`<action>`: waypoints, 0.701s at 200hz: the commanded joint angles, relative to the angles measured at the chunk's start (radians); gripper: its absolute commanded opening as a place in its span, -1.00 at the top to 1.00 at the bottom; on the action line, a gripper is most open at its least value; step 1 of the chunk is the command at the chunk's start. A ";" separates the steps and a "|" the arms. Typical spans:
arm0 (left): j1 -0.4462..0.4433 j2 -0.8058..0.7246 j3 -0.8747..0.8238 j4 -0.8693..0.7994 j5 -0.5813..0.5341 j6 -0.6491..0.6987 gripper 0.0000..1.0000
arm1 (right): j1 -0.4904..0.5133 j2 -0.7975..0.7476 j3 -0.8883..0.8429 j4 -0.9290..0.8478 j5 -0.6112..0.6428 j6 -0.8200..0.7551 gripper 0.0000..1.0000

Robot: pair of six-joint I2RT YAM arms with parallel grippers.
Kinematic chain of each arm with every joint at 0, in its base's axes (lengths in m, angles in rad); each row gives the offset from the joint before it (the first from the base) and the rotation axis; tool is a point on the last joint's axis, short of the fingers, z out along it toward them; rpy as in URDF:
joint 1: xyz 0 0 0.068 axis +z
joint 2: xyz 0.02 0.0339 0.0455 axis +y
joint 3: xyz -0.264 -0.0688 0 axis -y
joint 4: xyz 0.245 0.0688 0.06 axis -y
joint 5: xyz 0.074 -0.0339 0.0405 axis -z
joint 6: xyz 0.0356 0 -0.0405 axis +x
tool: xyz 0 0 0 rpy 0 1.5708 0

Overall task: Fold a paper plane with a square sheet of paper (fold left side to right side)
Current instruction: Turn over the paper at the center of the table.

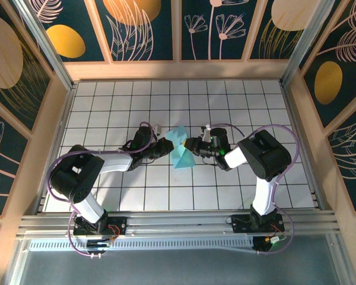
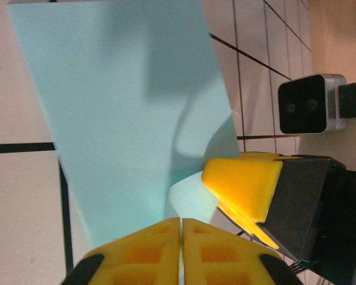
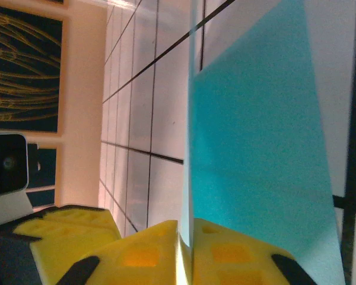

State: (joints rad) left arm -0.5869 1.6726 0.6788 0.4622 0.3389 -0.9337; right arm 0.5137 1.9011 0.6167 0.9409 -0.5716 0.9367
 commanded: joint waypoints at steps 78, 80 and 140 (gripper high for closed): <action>0.011 -0.416 -0.073 -0.132 -0.279 0.021 -0.67 | -0.068 -0.310 0.032 -0.122 0.034 -0.119 1.00; 0.012 -0.426 -0.078 -0.128 -0.280 0.019 -0.71 | -0.072 -0.322 0.032 -0.123 0.030 -0.119 1.00; 0.018 -0.511 -0.179 0.365 -0.048 -0.153 -0.98 | -0.099 -0.565 0.083 -0.106 -0.061 -0.056 1.00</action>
State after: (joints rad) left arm -0.5739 1.1313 0.5198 0.5365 0.1509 -0.9848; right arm 0.4137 1.3884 0.6632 0.8074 -0.5751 0.8482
